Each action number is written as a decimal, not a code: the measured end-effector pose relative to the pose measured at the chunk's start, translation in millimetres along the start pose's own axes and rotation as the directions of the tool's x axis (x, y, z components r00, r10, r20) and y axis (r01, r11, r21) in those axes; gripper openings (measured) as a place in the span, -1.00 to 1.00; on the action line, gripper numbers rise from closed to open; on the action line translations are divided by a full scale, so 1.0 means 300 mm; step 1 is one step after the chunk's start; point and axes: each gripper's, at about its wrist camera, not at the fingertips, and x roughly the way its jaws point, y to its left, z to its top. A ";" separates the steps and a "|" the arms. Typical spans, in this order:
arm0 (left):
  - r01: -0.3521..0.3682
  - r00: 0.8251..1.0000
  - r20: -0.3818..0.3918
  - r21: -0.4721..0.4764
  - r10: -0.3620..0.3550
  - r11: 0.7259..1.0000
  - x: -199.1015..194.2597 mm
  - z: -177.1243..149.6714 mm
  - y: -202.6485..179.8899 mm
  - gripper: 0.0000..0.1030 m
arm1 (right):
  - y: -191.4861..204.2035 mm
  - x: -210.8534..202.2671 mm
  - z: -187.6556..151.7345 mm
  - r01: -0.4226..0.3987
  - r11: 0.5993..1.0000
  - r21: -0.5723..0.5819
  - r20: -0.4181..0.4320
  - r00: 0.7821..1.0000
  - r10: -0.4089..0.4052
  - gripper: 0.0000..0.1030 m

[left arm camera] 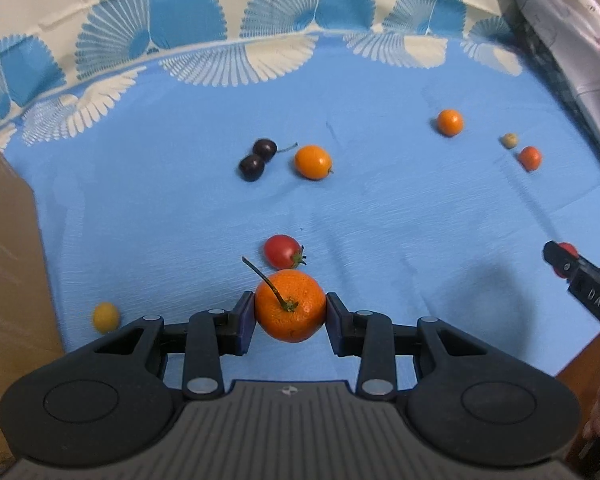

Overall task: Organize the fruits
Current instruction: 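Carry the mandarin and red tomato with both tools over the cardboard box, then open both tools to drop the mandarin and tomato into the box, then withdraw both tools from the box toward the remaining fruits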

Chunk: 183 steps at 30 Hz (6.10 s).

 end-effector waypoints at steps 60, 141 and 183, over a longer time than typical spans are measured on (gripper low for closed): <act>-0.233 0.972 -0.067 -0.439 0.227 0.868 -0.430 -0.484 1.163 -0.21 | 1.349 -0.390 -0.265 -0.491 0.697 -0.523 -0.257 0.870 0.420 -0.36; -0.159 0.971 0.109 -0.378 0.214 0.912 -0.898 -0.717 0.935 0.99 | 1.001 -0.914 -0.257 -0.569 0.759 -0.317 -0.109 0.816 0.567 0.93; -0.099 0.990 0.087 -0.180 0.116 0.979 -0.545 -0.345 0.544 0.99 | 0.554 -0.650 -0.141 -0.260 0.949 -0.179 0.027 0.963 0.269 0.94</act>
